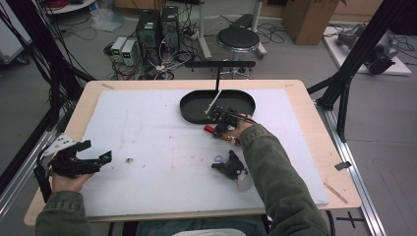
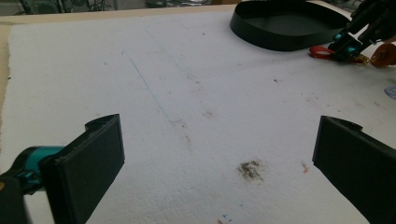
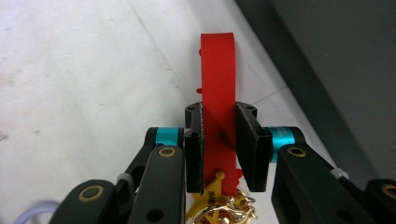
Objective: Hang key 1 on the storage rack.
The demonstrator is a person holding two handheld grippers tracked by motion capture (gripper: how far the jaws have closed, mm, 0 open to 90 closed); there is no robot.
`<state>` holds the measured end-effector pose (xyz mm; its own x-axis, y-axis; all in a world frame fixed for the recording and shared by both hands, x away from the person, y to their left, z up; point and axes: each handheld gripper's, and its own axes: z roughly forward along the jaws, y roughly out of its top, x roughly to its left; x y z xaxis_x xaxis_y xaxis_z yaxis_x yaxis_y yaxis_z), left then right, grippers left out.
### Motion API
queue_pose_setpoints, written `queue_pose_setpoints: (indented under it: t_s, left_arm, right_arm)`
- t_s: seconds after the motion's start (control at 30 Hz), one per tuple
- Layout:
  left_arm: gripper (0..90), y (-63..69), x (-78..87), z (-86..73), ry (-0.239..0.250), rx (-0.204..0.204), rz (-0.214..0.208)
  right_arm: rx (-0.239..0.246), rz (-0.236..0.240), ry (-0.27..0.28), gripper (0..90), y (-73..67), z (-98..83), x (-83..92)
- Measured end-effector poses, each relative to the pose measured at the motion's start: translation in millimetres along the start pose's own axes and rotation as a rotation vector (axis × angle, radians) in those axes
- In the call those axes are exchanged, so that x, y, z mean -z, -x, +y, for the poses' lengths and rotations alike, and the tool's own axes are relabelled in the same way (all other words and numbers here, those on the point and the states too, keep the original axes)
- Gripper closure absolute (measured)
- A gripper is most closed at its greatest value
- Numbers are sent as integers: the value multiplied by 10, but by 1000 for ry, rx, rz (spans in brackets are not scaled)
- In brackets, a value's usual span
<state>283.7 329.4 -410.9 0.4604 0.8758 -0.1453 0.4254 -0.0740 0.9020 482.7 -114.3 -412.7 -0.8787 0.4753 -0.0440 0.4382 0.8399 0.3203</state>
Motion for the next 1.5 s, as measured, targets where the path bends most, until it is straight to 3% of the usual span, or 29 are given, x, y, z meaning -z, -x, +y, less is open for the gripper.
queue_pose_setpoints:
  t_s: [0.07,0.2,0.3,0.5,0.63,0.67,0.87,1.1,1.23,1.5]
  left_arm:
    - [26,-2,2,0,0,-1,-1]
    - [26,-8,3,0,0,-2,1]
    - [26,-11,2,0,1,0,0]
    - [26,-11,4,0,3,0,-1]
    - [26,-13,2,1,6,5,-1]
    - [26,-14,4,1,6,6,-1]
    - [26,-19,6,1,5,5,-3]
    - [26,-13,0,1,11,11,-10]
    - [26,-5,0,3,10,10,-10]
    - [26,-9,-6,-2,5,10,-8]
  right_arm:
    - [-9,-22,-7,744,9,-11,8]
    - [-38,-17,-8,744,50,-54,74]
    - [-31,-4,28,745,63,-82,164]
    - [-61,-12,80,745,105,-143,346]
    - [-103,-32,144,745,171,-199,512]
    - [-160,-30,194,745,240,-237,610]
    - [-279,7,358,745,395,-385,935]
    - [-377,35,517,745,470,-581,1343]
    - [-412,39,577,745,499,-624,1544]
    - [-439,32,621,744,534,-567,1640]
